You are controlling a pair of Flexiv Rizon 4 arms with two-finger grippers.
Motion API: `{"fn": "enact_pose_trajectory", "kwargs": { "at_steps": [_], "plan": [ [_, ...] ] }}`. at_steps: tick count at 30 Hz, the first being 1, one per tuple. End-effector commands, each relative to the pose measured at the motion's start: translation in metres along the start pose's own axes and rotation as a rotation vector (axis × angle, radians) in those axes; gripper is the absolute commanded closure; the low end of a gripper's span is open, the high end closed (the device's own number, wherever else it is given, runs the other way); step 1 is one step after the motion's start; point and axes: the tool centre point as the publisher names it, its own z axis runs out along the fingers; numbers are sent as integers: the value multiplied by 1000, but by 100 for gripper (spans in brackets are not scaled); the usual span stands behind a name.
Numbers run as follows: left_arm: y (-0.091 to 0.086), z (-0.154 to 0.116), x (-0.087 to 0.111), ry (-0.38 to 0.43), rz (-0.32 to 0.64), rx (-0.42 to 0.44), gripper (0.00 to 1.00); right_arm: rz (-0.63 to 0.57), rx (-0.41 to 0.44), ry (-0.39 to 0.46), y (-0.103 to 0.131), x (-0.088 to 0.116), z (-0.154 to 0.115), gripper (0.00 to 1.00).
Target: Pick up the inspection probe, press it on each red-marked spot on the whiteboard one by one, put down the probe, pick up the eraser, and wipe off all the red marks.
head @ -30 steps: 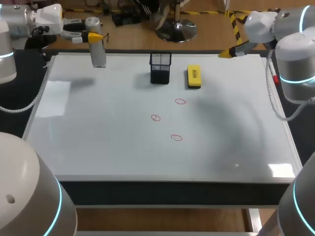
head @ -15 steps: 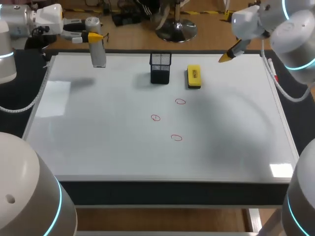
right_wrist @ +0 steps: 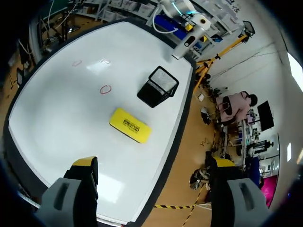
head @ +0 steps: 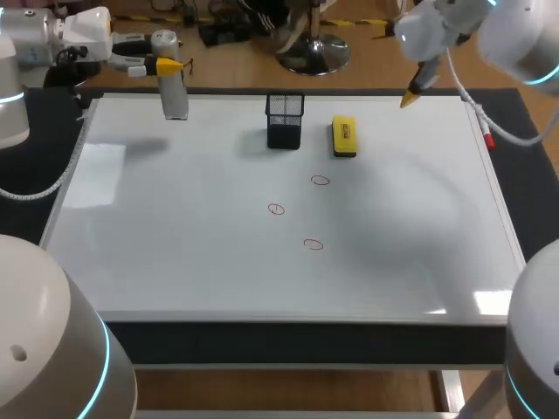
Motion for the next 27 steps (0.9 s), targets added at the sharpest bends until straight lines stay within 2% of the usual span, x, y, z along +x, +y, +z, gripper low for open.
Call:
{"fn": "enact_pose_trajectory", "kwargs": {
  "at_steps": [1, 18, 25, 27],
  "plan": [
    [0, 0, -1, 1, 1, 2, 100, -101, 59, 497, 3, -4, -3, 0],
    [0, 0, -1, 1, 1, 2, 100, -101, 59, 497, 3, -4, -3, 0],
    [0, 0, -1, 1, 1, 2, 100, -293, -46, 534, 10, 1, 14, 0],
    [0, 0, -1, 1, 1, 2, 100, -344, -36, 580, 10, 4, 20, 0]
  ]
}}
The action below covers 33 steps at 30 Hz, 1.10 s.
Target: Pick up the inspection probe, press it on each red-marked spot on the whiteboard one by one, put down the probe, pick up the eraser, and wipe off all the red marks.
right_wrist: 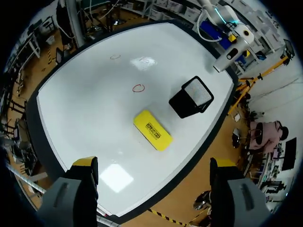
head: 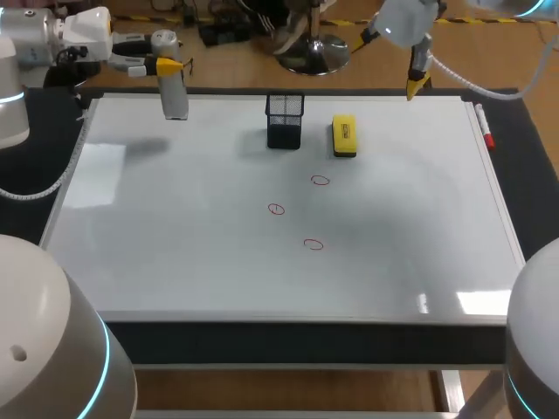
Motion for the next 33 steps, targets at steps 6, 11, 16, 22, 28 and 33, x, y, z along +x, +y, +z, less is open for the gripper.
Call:
{"fn": "enact_pose_trajectory", "kwargs": {
  "at_steps": [6, 11, 16, 22, 28, 33],
  "plan": [
    [0, 0, -1, 1, 1, 2, 100, -290, 0, 363, 4, -2, 25, 0],
    [0, 0, -1, 1, 1, 2, 100, -455, -2, 398, 16, 1, 40, 0],
    [0, 0, -1, 1, 1, 2, 100, -581, -2, 418, 22, 5, 54, 0],
    [0, 0, -1, 1, 1, 2, 100, -653, -33, 370, 25, 11, 65, 0],
    [0, 0, -1, 1, 1, 2, 100, -661, -39, 312, 29, 12, 75, 0],
    [0, 0, -1, 1, 1, 2, 100, -631, -36, 251, 32, 15, 84, 0]
  ]
}}
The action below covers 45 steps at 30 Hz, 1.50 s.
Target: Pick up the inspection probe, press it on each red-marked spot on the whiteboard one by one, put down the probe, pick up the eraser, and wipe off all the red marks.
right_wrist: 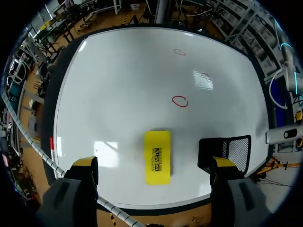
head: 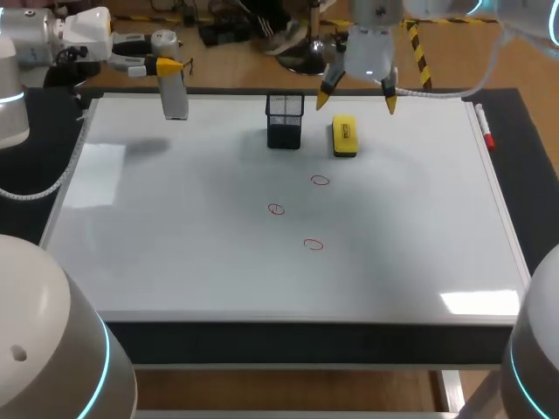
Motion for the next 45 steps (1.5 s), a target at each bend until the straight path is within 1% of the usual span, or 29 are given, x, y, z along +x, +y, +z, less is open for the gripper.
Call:
{"fn": "enact_pose_trajectory", "kwargs": {
  "at_steps": [1, 3, 5, 7, 9, 30, 32, 33, 35, 38, 39, 41, 45],
  "plan": [
    [0, 0, -1, 1, 1, 2, 100, 19, 27, -34, 4, 5, 13, 0],
    [0, 0, -1, 1, 1, 2, 100, 20, 29, -34, 6, 4, 17, 0],
    [0, 0, -1, 1, 1, 2, 100, 20, 40, 1, 6, 2, 22, 0],
    [0, 0, -1, 1, 1, 2, 100, 16, 37, 3, 6, 1, 26, 0],
    [0, 0, -1, 1, 1, 2, 100, 52, 44, 37, 3, 0, 28, 0],
    [0, 0, -1, 1, 1, 2, 100, 52, 44, 37, 3, 0, 28, 0],
    [0, 0, -1, 1, 1, 2, 100, 20, 47, 40, 1, -5, 35, 0],
    [0, 0, -1, 1, 1, 2, 100, 10, 56, 36, 1, -6, 37, 0],
    [0, 0, -1, 1, 1, 2, 100, -5, 80, 57, 1, -7, 41, 0],
    [0, 0, -1, 1, 1, 2, 100, -38, 138, 80, 2, -7, 44, 0],
    [0, 0, -1, 1, 1, 2, 100, -54, 160, 70, 3, -7, 45, 0],
    [0, 0, -1, 1, 1, 2, 100, -54, 166, 89, 3, -8, 48, 0],
    [0, 0, -1, 1, 1, 2, 100, -56, 162, 59, 1, -3, 55, 0]
  ]
}}
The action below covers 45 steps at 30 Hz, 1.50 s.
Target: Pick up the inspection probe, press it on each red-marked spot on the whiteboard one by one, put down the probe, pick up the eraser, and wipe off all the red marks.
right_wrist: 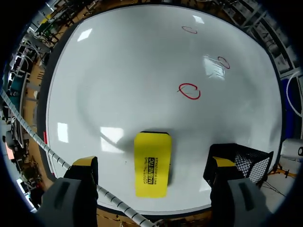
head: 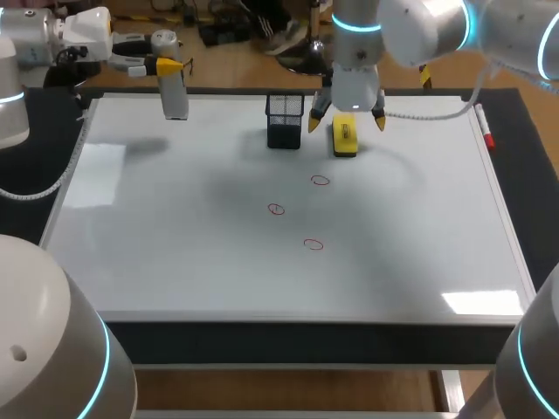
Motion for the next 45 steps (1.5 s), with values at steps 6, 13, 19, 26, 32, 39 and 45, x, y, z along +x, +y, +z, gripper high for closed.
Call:
{"fn": "enact_pose_trajectory", "kwargs": {
  "at_steps": [6, 13, 19, 26, 32, 39, 45],
  "plan": [
    [0, 0, -1, 1, 1, 2, 100, 22, -4, -48, -2, 17, 13, 0],
    [0, 0, -1, 1, 1, 2, 100, 34, -1, -43, -8, 18, 17, 0],
    [0, 0, -1, 1, 1, 2, 100, 27, 0, -4, -12, 8, 22, 0],
    [0, 0, -1, 1, 1, 2, 100, 22, -9, 11, -17, 7, 27, 0],
    [0, 0, -1, 1, 1, 2, 100, 26, -15, 17, -21, 9, 28, 0],
    [0, 0, -1, 1, 1, 2, 100, 30, -20, 12, -23, 11, 29, 0],
    [0, 0, -1, 1, 1, 2, 100, 25, -17, -6, -21, 10, 28, 60]
  ]
}}
